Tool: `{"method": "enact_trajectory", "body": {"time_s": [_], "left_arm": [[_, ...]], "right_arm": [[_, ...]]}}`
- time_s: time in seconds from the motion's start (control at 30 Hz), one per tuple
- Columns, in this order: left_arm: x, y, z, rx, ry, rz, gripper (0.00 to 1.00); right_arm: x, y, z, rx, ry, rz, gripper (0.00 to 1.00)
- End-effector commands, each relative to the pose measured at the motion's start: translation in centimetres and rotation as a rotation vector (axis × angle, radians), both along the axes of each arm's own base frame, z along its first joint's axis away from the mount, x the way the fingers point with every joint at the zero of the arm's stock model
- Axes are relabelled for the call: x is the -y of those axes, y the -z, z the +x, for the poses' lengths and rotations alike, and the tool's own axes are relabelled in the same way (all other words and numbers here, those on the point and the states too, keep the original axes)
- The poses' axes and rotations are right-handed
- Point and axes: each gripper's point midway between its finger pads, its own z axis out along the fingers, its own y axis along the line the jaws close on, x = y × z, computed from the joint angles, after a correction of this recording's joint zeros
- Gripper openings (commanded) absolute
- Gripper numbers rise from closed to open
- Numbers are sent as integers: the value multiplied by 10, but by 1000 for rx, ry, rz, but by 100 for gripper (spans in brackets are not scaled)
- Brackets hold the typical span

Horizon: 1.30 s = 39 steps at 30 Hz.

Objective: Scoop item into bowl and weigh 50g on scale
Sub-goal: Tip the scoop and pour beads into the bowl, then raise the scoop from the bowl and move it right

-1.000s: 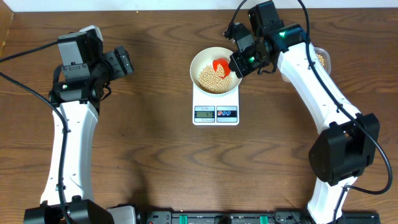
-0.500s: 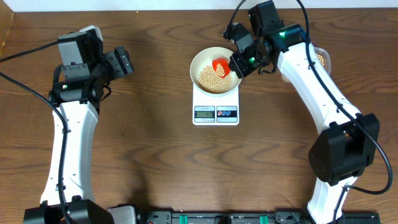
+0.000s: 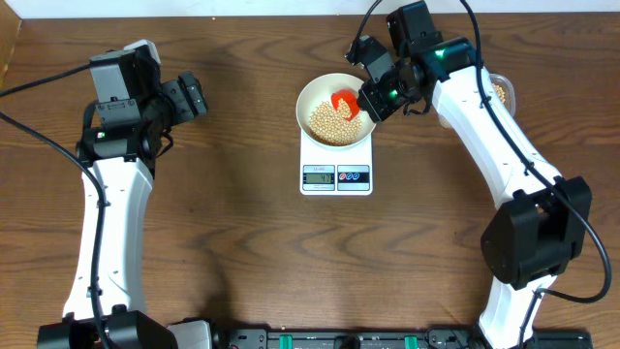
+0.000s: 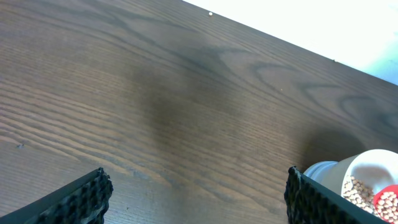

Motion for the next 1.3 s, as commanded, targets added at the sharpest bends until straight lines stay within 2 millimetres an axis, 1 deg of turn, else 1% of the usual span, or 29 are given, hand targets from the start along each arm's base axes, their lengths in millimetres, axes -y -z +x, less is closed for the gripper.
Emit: {"method": "enact_trajectory", "body": {"time_s": [0.0,0.1,0.37,0.6,0.73,1.0,1.27], "left_arm": [[-3,-4,1,8,0,17,91],[-3,-4,0,7,0,17,91],[-3,-4,0,7,0,18,91],[-3,-4,0,7,0,17,91],[-3,-4,0,7,0,18,91],[-3,-4,0,7,0,17,91],[-3,-4,0,7,0,18,91]], "right_arm": [[-6,-8,2,40,-36,-4,1],[-4,-8,4,45,-29,-18,1],[-6,-8,3,38,-28,-5,1],[-18,-18,-2,-21,-21,131,1],[-20,-25,0,-39,-15,200,1],[-13,-33,4,-60,2,275,1],[-6,-35,8,-65,20,296,1]]}}
